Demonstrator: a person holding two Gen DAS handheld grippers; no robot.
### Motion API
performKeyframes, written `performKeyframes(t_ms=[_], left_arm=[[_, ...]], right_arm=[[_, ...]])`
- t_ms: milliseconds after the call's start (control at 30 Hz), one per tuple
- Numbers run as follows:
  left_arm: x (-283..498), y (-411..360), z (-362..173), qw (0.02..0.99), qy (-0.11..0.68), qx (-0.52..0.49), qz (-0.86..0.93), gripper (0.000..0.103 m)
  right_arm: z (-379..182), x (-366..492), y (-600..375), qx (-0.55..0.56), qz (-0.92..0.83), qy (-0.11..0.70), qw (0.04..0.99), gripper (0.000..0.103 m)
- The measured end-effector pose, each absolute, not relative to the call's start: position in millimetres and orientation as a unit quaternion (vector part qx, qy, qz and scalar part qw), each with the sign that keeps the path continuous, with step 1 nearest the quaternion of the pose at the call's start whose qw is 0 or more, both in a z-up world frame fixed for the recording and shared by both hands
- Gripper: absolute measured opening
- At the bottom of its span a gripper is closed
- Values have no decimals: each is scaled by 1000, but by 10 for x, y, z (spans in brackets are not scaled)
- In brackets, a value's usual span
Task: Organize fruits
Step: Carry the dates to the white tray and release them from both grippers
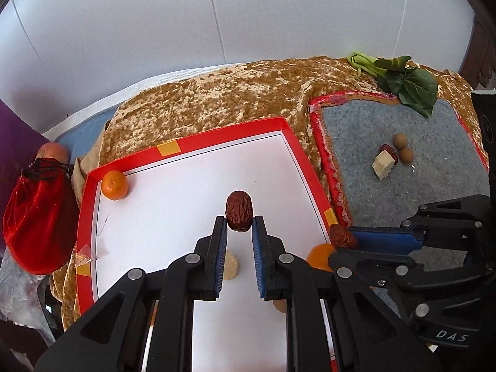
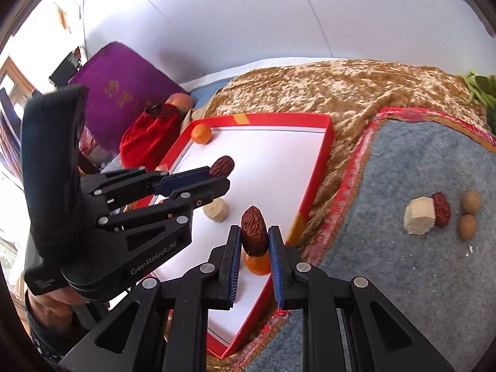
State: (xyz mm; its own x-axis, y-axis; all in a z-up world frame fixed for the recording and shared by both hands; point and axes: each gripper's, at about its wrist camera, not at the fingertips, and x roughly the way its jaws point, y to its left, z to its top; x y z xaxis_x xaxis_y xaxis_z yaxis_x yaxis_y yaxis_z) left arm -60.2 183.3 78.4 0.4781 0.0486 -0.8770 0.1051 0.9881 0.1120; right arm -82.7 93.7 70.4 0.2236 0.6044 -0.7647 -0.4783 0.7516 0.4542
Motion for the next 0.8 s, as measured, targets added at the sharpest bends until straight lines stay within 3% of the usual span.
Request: performKeyframes(t_ms=[800], left_arm=[[-518,1905,636,836,542,88,22,14]], right_arm=[[685,-927,1073,31,360,501,786,21]])
